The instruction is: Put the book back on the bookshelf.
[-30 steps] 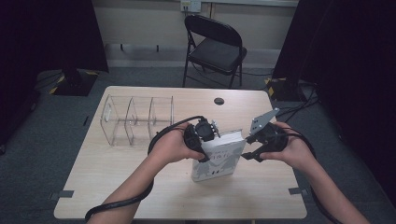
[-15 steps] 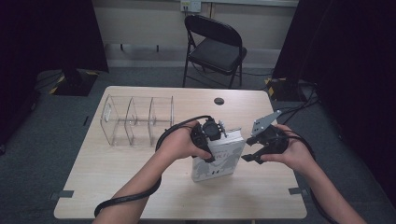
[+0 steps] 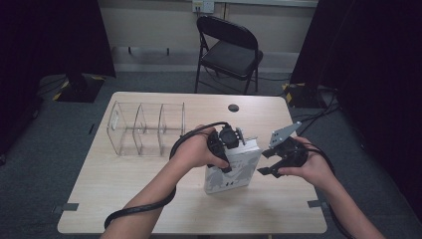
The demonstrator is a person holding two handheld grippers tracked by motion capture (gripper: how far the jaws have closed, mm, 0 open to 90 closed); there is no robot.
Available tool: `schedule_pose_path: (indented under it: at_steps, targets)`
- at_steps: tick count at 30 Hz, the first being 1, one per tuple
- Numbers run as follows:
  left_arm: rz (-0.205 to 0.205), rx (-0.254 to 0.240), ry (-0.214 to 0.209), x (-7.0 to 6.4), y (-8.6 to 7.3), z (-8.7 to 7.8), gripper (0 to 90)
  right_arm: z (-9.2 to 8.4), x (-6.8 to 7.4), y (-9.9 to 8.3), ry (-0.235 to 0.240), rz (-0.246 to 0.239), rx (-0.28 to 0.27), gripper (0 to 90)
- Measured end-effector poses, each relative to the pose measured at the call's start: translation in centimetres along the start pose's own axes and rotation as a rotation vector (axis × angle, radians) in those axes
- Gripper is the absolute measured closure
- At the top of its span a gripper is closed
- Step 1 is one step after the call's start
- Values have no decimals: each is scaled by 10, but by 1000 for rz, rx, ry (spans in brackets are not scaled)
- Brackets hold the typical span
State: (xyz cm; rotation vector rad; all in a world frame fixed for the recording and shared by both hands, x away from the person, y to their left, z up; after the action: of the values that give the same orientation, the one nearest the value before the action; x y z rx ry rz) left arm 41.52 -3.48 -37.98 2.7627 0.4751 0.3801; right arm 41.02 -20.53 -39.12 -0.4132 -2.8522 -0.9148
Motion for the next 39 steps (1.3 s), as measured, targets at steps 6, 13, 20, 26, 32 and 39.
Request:
schedule_pose_path:
  at_steps: [6, 13, 20, 26, 32, 39]
  targets:
    - [-6, 14, 6, 0, 3, 4, 401, 0, 0, 0, 0, 3, 0, 351]
    - [-20, 52, 1, -2, 6, 7, 375, 0, 0, -2, -1, 4, -4, 351]
    - [16, 94, 4, -4, 6, 7, 391, 1, 0, -4, -6, 9, 2, 350]
    - [48, 132, 55, -6, 6, 6, 455, 4, 0, -3, 4, -3, -12, 346]
    - [55, 158, 49, -10, 6, 1, 509, 7, 0, -4, 7, 3, -12, 339]
    - [-31, 180, 57, -12, 4, -2, 520, 11, -2, -8, 11, 20, -27, 305]
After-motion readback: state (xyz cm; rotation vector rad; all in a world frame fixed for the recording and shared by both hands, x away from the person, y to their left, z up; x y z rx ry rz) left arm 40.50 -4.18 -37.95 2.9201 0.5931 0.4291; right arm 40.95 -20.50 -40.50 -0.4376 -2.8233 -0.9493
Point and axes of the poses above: each handheld gripper's, and its own axes: z roughly forward along the jaws, y roughly out of its top, x roughly to its left, the point moved 6 cm from there along z, roughly forward along the jaws, and after that the axes turned 15 degrees about y, right-handed, at the moved point
